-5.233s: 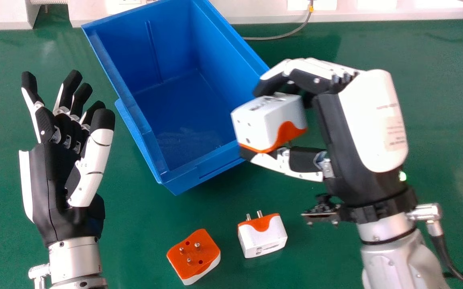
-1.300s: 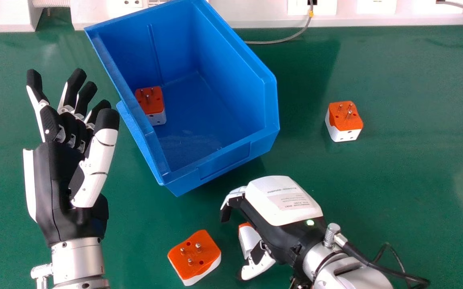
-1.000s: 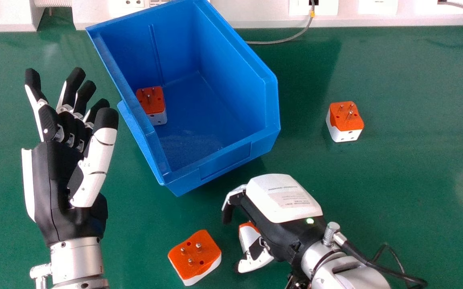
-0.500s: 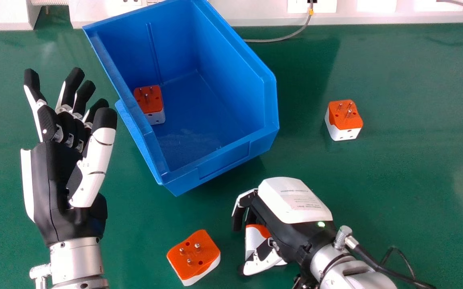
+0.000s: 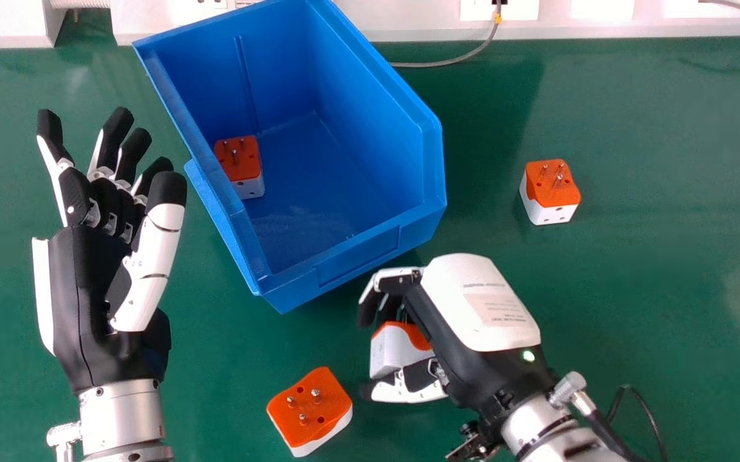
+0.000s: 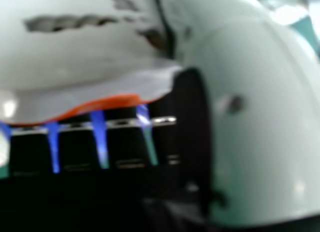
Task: Pick all objects and put in blue box
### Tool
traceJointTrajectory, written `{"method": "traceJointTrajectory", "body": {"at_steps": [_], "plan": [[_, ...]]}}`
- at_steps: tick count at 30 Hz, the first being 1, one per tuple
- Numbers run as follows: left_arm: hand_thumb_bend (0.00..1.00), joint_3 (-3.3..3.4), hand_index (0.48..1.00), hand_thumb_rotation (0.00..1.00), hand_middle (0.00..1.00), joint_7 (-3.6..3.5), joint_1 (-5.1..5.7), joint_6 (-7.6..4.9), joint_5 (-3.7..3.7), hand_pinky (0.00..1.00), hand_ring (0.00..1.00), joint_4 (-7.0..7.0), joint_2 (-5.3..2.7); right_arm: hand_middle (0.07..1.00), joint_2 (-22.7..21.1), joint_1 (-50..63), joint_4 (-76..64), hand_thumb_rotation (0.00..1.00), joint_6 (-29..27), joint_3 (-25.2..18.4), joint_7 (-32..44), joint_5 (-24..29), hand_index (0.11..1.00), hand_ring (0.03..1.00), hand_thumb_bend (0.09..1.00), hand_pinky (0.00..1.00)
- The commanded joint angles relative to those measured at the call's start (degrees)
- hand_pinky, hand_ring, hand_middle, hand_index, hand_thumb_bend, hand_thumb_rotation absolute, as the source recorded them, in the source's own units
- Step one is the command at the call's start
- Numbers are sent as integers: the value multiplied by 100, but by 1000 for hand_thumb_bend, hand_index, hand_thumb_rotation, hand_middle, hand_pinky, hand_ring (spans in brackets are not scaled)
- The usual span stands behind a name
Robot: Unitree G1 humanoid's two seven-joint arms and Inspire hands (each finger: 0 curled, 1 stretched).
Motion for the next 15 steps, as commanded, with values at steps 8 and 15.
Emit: {"method": "traceJointTrajectory", "body": {"at_steps": [8,15], "plan": [[619,-31,904,432,919,-6,-42,-80,27,852,906,-112,-43,490,158,84,-249,0,-850,-286,-1070,105,448,467,500,358],[605,-20,905,431,919,62,-129,-44,112,851,903,-96,-32,481,251,-141,-218,0,-1301,-483,-1649,16,450,444,500,329]]}}
